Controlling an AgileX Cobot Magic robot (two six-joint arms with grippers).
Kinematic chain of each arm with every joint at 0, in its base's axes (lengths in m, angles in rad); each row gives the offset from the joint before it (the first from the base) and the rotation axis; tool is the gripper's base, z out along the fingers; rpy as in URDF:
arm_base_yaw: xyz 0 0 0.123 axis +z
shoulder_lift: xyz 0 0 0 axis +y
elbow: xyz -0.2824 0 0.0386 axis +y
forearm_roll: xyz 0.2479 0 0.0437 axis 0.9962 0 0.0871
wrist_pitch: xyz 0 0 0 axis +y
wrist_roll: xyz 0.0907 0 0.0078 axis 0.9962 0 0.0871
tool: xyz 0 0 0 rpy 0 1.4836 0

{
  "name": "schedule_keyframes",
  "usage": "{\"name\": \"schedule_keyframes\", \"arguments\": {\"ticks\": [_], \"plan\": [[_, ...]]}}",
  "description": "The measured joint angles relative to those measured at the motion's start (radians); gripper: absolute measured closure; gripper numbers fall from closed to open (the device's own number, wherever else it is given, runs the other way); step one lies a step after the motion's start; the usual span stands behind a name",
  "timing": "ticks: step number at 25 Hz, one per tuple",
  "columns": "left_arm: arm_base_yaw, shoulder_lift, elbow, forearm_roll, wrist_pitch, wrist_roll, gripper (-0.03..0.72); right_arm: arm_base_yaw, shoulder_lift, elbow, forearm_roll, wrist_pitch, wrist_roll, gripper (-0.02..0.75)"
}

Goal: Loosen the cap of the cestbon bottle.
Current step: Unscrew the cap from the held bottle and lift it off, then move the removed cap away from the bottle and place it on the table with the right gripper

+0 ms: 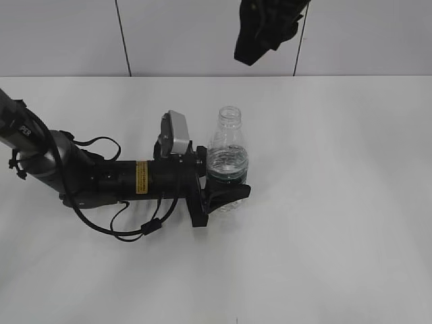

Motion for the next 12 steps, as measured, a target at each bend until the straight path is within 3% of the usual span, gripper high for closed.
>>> {"name": "schedule_keyframes", "arguments": {"ticks": [3, 6, 12], "plan": [[0.0, 0.0, 0.0, 0.001, 0.0, 0.0, 0.28, -0.013, -0.005, 0.0, -0.108, 0.0, 0.312, 0.448], [0.0, 0.0, 0.0, 0.001, -0.001, 0.0, 0.28, -0.053, -0.005, 0.0, -0.16, 0.0, 0.491, 0.448], [0.0, 0.0, 0.0, -0.006, -0.001, 0.0, 0.28, -0.231, -0.005, 0.0, -0.165, 0.0, 0.704, 0.448]]}}
